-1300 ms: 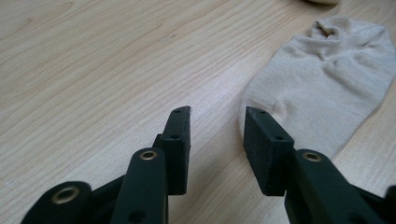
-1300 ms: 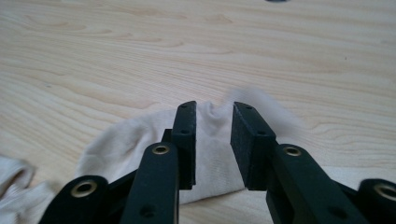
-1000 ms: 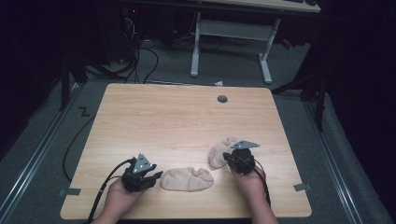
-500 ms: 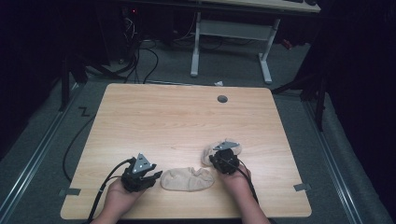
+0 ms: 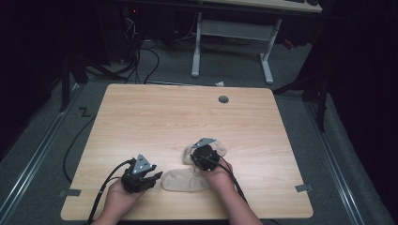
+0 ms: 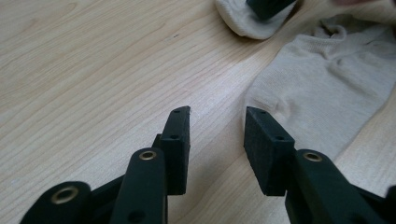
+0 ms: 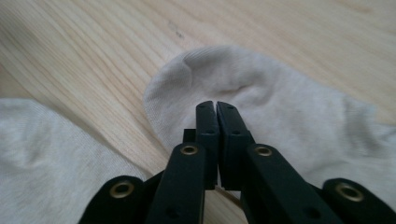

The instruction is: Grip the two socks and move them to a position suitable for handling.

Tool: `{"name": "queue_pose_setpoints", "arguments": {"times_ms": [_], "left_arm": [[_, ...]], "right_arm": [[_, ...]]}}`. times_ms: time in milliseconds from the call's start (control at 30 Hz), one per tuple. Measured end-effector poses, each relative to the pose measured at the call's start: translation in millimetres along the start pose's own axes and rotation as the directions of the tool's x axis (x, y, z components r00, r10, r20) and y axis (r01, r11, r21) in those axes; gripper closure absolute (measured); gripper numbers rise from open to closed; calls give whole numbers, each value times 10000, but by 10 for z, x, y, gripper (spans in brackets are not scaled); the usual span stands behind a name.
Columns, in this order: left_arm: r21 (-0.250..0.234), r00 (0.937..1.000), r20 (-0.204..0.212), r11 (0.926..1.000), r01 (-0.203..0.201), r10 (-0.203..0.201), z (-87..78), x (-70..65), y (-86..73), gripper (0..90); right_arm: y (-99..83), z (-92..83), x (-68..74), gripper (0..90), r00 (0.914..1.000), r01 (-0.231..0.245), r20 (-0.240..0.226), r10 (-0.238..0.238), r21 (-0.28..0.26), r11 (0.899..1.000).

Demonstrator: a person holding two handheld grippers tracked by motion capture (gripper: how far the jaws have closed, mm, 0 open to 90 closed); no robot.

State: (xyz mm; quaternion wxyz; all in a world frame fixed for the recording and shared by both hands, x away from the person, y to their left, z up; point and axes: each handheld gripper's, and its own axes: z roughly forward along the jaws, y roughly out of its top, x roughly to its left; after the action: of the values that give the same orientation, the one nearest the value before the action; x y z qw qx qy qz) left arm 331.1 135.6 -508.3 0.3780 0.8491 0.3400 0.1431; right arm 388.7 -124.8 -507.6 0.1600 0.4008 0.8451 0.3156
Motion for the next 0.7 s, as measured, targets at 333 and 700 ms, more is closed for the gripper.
{"name": "queue_pose_setpoints", "arguments": {"times_ms": [333, 700], "left_arm": [[29, 10000, 5, 10000, -57, 57, 24, -23, 6, 616], [-278, 9998, 11, 9994, 204, -204, 43, 23, 67, 583]], "right_arm": [[-300, -267, -504, 890, 9863, -1335, 937, 1358, -302, 9906], [-221, -43, -121, 899, 9996, -286, -66, 287, 206, 9994]]}}
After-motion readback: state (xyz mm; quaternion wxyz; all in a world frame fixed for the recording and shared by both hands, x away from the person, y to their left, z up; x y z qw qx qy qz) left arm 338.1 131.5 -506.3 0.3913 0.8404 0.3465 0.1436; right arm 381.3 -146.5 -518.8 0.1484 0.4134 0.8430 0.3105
